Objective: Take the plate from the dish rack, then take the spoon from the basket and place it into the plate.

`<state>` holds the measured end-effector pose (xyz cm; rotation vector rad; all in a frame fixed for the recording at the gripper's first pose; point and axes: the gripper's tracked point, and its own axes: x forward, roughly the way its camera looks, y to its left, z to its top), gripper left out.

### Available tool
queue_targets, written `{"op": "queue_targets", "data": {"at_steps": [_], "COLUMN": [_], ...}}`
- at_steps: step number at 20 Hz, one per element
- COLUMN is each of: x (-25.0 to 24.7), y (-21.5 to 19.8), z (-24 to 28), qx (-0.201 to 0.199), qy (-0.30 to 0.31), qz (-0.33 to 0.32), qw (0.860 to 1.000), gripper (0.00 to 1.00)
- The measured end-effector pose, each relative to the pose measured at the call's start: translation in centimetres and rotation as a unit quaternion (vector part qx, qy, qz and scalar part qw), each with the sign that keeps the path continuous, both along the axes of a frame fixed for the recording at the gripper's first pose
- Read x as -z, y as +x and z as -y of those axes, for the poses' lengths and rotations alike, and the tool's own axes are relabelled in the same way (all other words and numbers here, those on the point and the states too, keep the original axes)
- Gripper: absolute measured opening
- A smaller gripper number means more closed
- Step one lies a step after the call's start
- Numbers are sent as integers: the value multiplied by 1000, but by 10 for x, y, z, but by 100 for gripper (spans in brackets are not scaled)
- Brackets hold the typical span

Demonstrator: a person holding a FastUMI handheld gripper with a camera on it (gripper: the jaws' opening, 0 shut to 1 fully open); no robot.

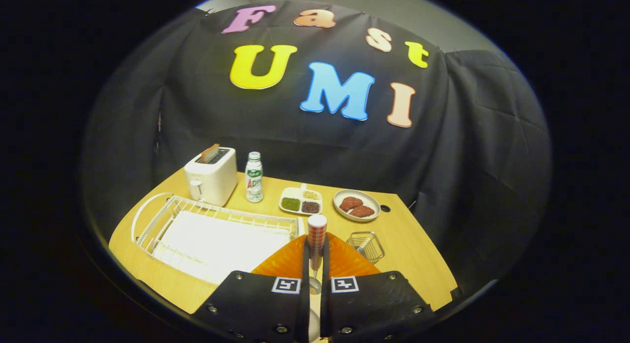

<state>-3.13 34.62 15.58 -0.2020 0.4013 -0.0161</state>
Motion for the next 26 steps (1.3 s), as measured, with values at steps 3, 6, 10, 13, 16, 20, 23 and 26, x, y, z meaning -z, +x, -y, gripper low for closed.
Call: {"op": "queue_targets", "data": {"at_steps": [3, 6, 10, 13, 16, 20, 23, 26], "x": [21, 41, 69, 89, 107, 127, 128, 135], "y": [-26, -47, -66, -77, -86, -99, -99, -100], "z": [-23, -35, -39, -37, -33, -27, -26, -31], "qx": [-28, -40, -47, -46, -48, -53, -60, -72], "qy": [7, 14, 18, 20, 11, 3, 2, 12], "qz": [-20, -42, -74, -97, -117, -140, -139, -150], "qw": [999, 998, 996, 994, 992, 989, 989, 986], "gripper": [8, 8, 8, 8, 9, 8, 9, 11]}}
